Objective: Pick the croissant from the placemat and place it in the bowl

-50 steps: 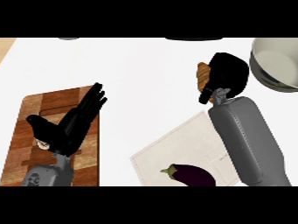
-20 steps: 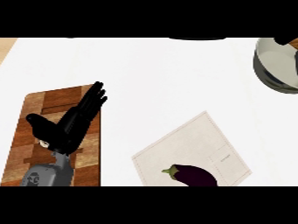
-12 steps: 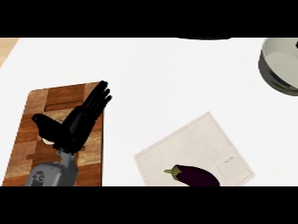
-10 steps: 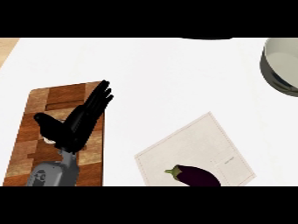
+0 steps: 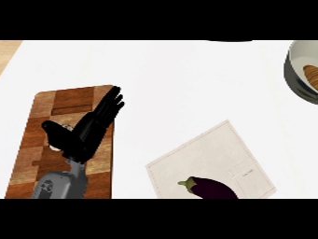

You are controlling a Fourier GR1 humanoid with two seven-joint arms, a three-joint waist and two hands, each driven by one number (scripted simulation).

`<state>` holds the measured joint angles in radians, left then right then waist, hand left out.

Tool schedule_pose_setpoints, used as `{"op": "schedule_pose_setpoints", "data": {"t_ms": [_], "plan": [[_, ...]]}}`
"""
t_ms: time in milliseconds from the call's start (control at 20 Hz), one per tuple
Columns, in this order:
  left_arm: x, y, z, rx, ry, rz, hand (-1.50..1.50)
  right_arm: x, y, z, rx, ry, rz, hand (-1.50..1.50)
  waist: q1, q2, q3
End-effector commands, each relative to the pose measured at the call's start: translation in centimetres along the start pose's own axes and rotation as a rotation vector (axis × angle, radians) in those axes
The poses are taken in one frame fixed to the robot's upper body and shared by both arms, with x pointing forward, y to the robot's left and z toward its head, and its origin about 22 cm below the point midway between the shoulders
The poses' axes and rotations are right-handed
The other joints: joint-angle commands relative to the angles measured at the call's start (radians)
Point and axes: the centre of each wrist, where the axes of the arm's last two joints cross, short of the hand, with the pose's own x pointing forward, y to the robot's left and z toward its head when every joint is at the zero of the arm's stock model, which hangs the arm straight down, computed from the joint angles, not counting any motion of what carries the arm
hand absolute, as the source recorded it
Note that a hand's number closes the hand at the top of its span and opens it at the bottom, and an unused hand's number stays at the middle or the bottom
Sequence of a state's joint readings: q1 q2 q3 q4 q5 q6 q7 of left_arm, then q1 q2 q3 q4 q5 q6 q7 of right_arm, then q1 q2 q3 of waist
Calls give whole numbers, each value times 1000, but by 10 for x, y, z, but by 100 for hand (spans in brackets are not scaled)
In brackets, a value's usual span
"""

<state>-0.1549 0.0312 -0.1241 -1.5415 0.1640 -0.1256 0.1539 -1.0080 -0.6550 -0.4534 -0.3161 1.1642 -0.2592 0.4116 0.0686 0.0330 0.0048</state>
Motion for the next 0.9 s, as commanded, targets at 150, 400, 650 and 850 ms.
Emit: {"op": "schedule_pose_setpoints", "data": {"t_ms": [150,400,650,850], "plan": [[-2,0,0,-1,10,-9,0,-3,4,0,-75,-28,-341,-150,-1,0,3],[2,8,1,41,16,10,0,9,-13,2,-291,-141,-697,-150,-39,-22,3],[-14,2,24,79,50,16,0,5,22,21,-314,-287,-884,-150,-78,-47,-3],[-7,26,23,131,42,11,0,14,29,44,-293,-372,-983,-150,-112,-56,-7]]}}
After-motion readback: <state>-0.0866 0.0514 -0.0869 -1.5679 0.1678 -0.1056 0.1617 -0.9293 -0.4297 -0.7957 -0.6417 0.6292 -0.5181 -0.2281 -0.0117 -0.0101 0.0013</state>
